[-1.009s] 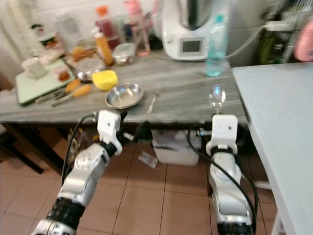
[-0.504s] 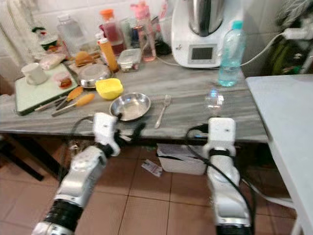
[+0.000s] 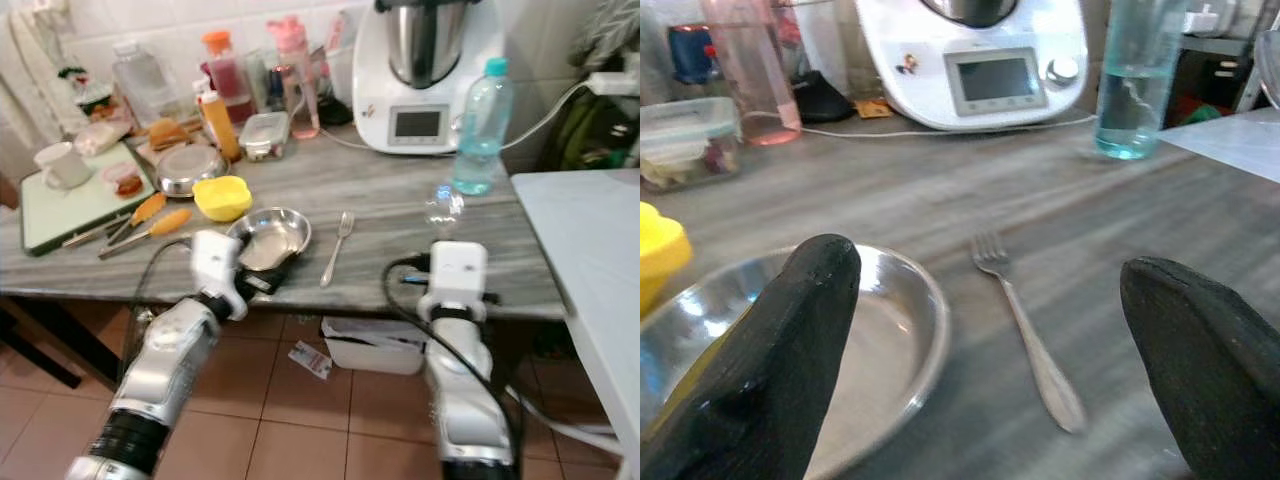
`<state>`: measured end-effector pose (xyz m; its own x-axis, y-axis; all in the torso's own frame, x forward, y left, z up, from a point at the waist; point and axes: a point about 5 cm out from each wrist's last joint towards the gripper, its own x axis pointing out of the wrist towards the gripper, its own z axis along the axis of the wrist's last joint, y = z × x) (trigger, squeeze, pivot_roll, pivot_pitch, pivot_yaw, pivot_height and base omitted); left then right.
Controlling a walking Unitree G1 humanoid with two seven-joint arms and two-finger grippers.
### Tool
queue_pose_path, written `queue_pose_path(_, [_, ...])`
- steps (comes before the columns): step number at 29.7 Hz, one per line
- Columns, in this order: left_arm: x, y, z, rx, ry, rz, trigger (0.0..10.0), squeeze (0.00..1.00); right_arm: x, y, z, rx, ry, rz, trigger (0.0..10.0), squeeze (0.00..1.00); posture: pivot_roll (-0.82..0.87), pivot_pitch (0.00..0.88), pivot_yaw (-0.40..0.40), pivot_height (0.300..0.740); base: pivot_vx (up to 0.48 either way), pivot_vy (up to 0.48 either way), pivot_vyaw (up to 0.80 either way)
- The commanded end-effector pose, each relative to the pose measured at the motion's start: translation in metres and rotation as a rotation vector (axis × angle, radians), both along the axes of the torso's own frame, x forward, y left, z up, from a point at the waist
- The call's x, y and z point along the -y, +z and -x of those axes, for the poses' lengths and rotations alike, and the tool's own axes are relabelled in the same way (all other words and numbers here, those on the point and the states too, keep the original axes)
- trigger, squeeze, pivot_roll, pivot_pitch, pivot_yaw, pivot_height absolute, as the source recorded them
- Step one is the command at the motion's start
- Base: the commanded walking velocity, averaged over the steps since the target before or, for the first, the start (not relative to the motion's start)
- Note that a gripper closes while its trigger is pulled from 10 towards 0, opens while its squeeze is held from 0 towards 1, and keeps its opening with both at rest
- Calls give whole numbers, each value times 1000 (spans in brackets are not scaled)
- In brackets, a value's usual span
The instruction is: Setting the table
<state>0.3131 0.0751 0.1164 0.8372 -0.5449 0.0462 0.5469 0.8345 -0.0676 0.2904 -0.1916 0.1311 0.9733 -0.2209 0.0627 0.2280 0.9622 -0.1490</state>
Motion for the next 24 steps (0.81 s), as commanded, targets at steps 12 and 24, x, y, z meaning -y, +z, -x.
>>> queue_pose_path(12, [-16, 5, 0, 21, 21, 6, 10000, 0, -14, 4, -2, 20, 36, -24, 10000, 0, -119, 0, 118, 740, 274, 0, 0])
queue_pose_path(24, [-24, 3, 11, 3, -50, -41, 10000, 0, -15, 3, -2, 17, 37, -27, 10000, 0, -115, 0, 122, 740, 0, 0, 0])
